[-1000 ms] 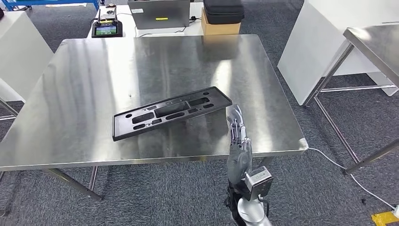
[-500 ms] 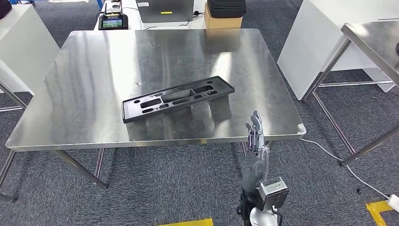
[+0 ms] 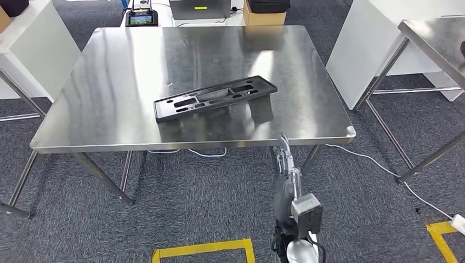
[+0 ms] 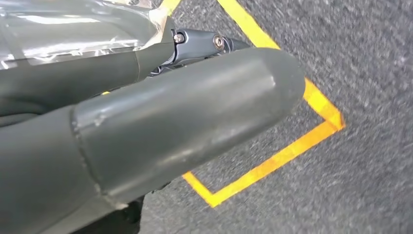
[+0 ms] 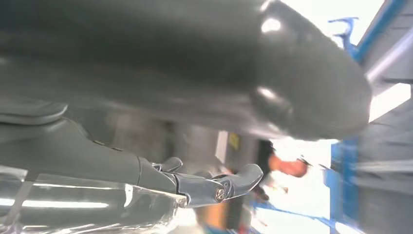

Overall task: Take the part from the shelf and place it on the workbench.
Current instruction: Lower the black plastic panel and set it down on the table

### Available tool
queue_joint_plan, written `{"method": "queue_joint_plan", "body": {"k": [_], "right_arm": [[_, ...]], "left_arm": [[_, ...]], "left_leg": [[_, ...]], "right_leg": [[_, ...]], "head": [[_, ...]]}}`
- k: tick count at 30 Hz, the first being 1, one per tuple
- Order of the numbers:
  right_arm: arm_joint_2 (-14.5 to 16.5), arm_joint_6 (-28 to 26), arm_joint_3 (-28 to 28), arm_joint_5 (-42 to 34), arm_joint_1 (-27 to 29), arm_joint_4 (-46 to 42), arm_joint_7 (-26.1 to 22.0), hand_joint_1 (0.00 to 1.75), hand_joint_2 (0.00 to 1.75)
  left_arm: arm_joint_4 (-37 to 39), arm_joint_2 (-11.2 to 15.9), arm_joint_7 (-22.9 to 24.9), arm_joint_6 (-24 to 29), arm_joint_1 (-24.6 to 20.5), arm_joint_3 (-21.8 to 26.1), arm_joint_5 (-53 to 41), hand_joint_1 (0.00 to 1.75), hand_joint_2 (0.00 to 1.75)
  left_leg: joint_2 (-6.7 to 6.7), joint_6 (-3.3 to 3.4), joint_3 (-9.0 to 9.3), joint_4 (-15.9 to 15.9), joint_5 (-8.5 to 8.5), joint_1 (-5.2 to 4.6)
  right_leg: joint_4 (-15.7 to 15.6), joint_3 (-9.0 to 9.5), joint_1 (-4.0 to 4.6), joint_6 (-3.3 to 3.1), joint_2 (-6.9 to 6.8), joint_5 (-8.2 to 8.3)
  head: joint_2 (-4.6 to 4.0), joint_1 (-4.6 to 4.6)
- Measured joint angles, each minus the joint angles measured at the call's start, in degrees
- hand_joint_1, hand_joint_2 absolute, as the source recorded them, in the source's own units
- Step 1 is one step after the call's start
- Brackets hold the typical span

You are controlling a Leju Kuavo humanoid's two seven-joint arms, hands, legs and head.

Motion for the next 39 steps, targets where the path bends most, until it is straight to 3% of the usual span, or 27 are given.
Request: {"method": "queue_joint_plan", "body": {"k": [2, 4, 6, 7, 8, 10, 12, 13, 14, 16, 17, 18, 20, 21, 22, 23, 24, 25, 27, 29, 31, 32, 34, 36, 37, 38, 39], "right_arm": [[0.6, 2.2, -1.5, -4.8, -2.1, 6.0, 1.9, 0.0, 0.0], [1.2, 3.4, -3.2, -9.4, -4.8, 14.4, 4.3, 0.0, 0.0], [1.7, 3.2, -4.4, -11.8, -7.2, 23.8, 5.1, 0.0, 0.0], [1.9, 2.9, -4.7, -12.0, -8.3, 28.0, 4.8, 0.0, 0.0], [2.1, 2.7, -5.0, -12.2, -9.5, 32.4, 4.4, 0.0, 0.0], [2.6, 2.4, -5.5, -12.4, -11.9, 39.7, 4.0, 0.0, 0.0], [3.1, 2.3, -5.9, -12.6, -13.7, 45.1, 5.2, 0.0, 0.0], [3.4, 2.1, -6.0, -12.9, -14.5, 47.8, 6.0, 0.0, 0.0], [3.8, 2.0, -6.1, -13.0, -15.3, 50.7, 6.7, 0.0, 0.0], [4.7, 1.8, -5.9, -12.0, -16.1, 56.4, 7.0, 0.0, 0.0], [5.4, 1.6, -5.6, -10.6, -16.2, 59.0, 6.7, 0.0, 0.0], [6.1, 1.2, -4.9, -8.6, -16.2, 61.2, 6.1, 0.0, 0.0], [7.4, -0.9, -2.2, -3.0, -16.1, 64.6, 4.4, 0.0, 0.0], [7.8, -2.0, -0.4, 0.1, -16.2, 65.9, 3.4, 0.0, 0.0], [8.1, -2.9, 1.7, 2.9, -16.2, 67.1, 2.2, 0.0, 0.0], [8.2, -3.4, 3.9, 5.2, -16.4, 68.0, 1.2, 0.0, 0.0], [8.3, -3.6, 5.8, 6.7, -16.6, 68.7, 0.3, 0.0, 0.0], [8.3, -3.7, 7.8, 7.7, -16.8, 69.1, -0.3, 0.0, 0.0], [8.2, -3.9, 11.0, 8.0, -17.3, 69.7, -0.6, 0.0, 0.0], [8.0, -3.9, 13.5, 7.4, -17.7, 70.1, -0.6, 0.0, 0.0], [7.8, -3.4, 15.2, 6.6, -18.0, 70.6, -0.6, 0.0, 0.0], [7.7, -3.0, 15.8, 6.0, -18.1, 70.8, -0.7, 0.0, 0.0], [7.6, -1.6, 16.6, 4.9, -18.3, 71.3, -1.1, 0.0, 0.0], [7.5, -0.1, 17.0, 4.0, -18.5, 72.0, -1.6, 0.0, 0.0], [7.5, 0.4, 17.2, 3.7, -18.6, 72.3, -1.9, 0.0, 0.0], [7.5, 0.7, 17.3, 3.6, -18.7, 72.5, -2.0, 0.0, 0.0], [7.5, 0.9, 17.4, 3.6, -18.8, 72.7, -2.0, 0.0, 0.0]], "left_arm": [[-0.1, -0.2, 0.5, 0.5, -0.1, 0.0, -0.3, 0.0, 0.0], [-0.1, -0.3, 1.0, 1.1, -0.2, 0.0, -0.5, 0.0, 0.0], [-0.1, -0.4, 1.4, 1.7, -0.2, 0.1, -0.7, 0.0, 0.0], [-0.1, -0.4, 1.5, 1.8, -0.2, 0.1, -0.8, 0.0, 0.0], [-0.1, -0.5, 1.6, 1.9, -0.2, 0.1, -0.8, 0.0, 0.0], [-0.1, -0.6, 1.7, 2.0, -0.2, 0.2, -0.9, 0.0, 0.0], [-0.1, -0.7, 1.8, 2.1, -0.2, 0.2, -1.2, 0.0, 0.0], [-0.1, -0.7, 1.9, 2.3, -0.2, 0.2, -1.4, 0.0, 0.0], [-0.1, -0.8, 2.0, 2.6, -0.2, 0.2, -1.6, 0.0, 0.0], [-0.1, -1.0, 2.5, 3.6, 0.0, 0.2, -2.2, 0.0, 0.0], [-0.1, -1.1, 2.6, 4.1, 0.1, 0.2, -2.6, 0.0, 0.0], [-0.1, -1.3, 2.7, 4.5, 0.2, 0.1, -3.0, 0.0, 0.0], [-0.1, -1.6, 2.8, 4.9, 0.3, 0.0, -4.0, 0.0, 0.0], [-0.1, -1.7, 2.9, 4.8, 0.3, -0.2, -4.6, 0.0, 0.0], [-0.1, -1.7, 3.0, 4.6, 0.3, -0.4, -5.2, 0.0, 0.0], [-0.1, -1.8, 3.1, 4.2, 0.4, -0.7, -6.0, 0.0, 0.0], [-0.1, -1.8, 3.2, 3.8, 0.4, -1.1, -6.7, 0.0, 0.0], [-0.1, -1.8, 3.2, 3.4, 0.4, -1.5, -7.2, 0.0, 0.0], [-0.1, -1.8, 3.2, 2.9, 0.4, -2.2, -7.8, 0.0, 0.0], [-0.1, -1.8, 3.1, 2.7, 0.4, -2.7, -8.0, 0.0, 0.0], [0.0, -1.8, 3.0, 2.6, 0.6, -3.0, -8.0, 0.0, 0.0], [0.0, -1.8, 3.0, 2.6, 0.6, -3.2, -8.1, 0.0, 0.0], [0.0, -1.9, 2.9, 2.7, 0.6, -3.3, -8.2, 0.0, 0.0], [0.0, -1.8, 2.9, 2.9, 0.6, -3.3, -8.4, 0.0, 0.0], [0.0, -1.8, 3.0, 2.9, 0.7, -3.4, -8.6, 0.0, 0.0], [0.0, -1.8, 3.0, 3.0, 0.7, -3.4, -8.7, 0.0, 0.0], [0.0, -1.7, 3.1, 3.0, 0.7, -3.4, -8.8, 0.0, 0.0]], "left_leg": [[0.2, 1.72, -1.15, -0.4, 1.46, -0.2], [0.36, 2.75, -2.89, -0.5, 3.09, -0.43], [0.36, 3.08, -4.69, -0.4, 4.59, -0.73], [0.35, 3.09, -5.58, -0.4, 5.32, -0.85], [0.35, 3.0, -6.44, -0.3, 6.02, -0.95], [0.35, 2.67, -8.11, 0.1, 7.27, -1.03], [0.28, 2.05, -9.13, 0.3, 8.31, -1.1], [0.28, 1.69, -9.31, 0.4, 8.8, -1.12], [0.29, 1.34, -9.38, 0.3, 9.28, -1.13], [0.21, 0.76, -9.68, 0.4, 9.64, -0.97], [0.16, 0.48, -10.14, 1.2, 8.39, -0.86], [0.09, 0.19, -10.85, 3.0, 6.01, -0.73], [0.05, -0.36, -12.61, 9.7, -0.34, -0.57], [0.04, -0.6, -13.26, 13.4, -2.38, -0.53], [0.05, -0.78, -13.33, 16.0, -2.99, -0.49], [0.07, -0.9, -12.53, 16.8, -2.39, -0.43], [0.08, -0.96, -10.71, 15.5, -1.08, -0.34], [0.09, -0.98, -7.98, 12.3, 0.26, -0.22], [-0.05, -0.9, -2.67, 4.9, 0.77, -0.18], [-0.24, -0.45, -0.91, 1.6, 0.12, -0.5], [-0.09, 0.67, -1.6, 1.1, 0.87, -0.72], [0.05, 1.43, -2.05, 0.9, 1.46, -0.74], [0.33, 2.69, -3.22, 0.5, 2.76, -0.68], [0.39, 3.08, -4.8, 0.6, 3.97, -0.78], [0.44, 3.04, -5.65, 0.6, 4.61, -0.81], [0.49, 2.96, -6.48, 0.6, 5.24, -0.82], [0.52, 2.82, -7.28, 0.6, 5.87, -0.82]], "right_leg": [[1.2, -1.15, -0.03, 0.3, 0.1, -1.37], [6.6, -3.2, -0.2, -0.5, 0.25, -6.36], [13.8, -4.58, -0.22, -0.68, 0.36, -10.41], [15.9, -4.4, -0.19, -0.27, 0.42, -10.57], [16.3, -3.41, -0.15, 0.33, 0.49, -9.62], [11.0, 1.41, -0.09, 1.19, 0.58, -7.03], [2.4, 7.23, 0.4, 0.49, 0.7, -7.49], [-0.4, 8.72, 0.72, -0.13, 0.77, -8.25], [-1.6, 9.22, 1.1, -0.7, 0.82, -8.69], [-1.7, 8.34, 0.89, -1.74, 0.69, -8.0], [-1.6, 7.93, 0.69, -2.44, 0.58, -7.45], [-1.7, 7.42, 0.45, -3.15, 0.47, -6.79], [-1.6, 6.29, 0.54, -4.02, 0.37, -5.53], [-1.5, 5.63, 0.63, -4.09, 0.29, -4.98], [-1.3, 4.9, 0.68, -4.01, 0.18, -4.51], [-1.0, 4.13, 0.68, -3.86, 0.07, -4.14], [-0.7, 3.4, 0.64, -3.66, -0.02, -3.85], [-0.2, 2.75, 0.59, -3.44, -0.05, -3.65], [0.7, 1.66, 0.76, -2.91, -0.04, -3.3], [1.1, 0.97, 0.96, -2.08, -0.08, -2.69], [1.3, 0.46, 0.98, -1.14, -0.05, -2.2], [1.9, -0.07, 0.94, -0.97, 0.03, -2.86], [6.2, -1.87, 0.84, -1.32, 0.27, -6.8], [13.4, -3.9, 0.7, -1.61, 0.45, -11.32], [16.2, -4.2, 0.61, -1.32, 0.47, -12.25], [17.4, -3.7, 0.57, -0.78, 0.47, -12.06], [16.5, -2.22, 0.5, -0.15, 0.47, -10.96]], "head": [[0.0, 0.04], [0.0, 0.27], [0.0, 0.48], [0.0, 0.5], [0.0, 0.51], [0.0, 0.56], [0.0, 0.53], [0.0, 0.51], [0.0, 0.46], [0.0, 0.4], [0.0, 0.31], [0.0, 0.22], [0.0, 0.04], [0.0, 0.01], [0.0, 0.01], [0.0, 0.01], [0.0, 0.01], [0.0, 0.01], [0.0, 0.01], [0.0, 0.04], [0.0, 0.07], [0.0, 0.09], [0.0, 0.14], [0.0, 0.13], [0.0, 0.13], [0.0, 0.12], [0.0, 0.13]]}}
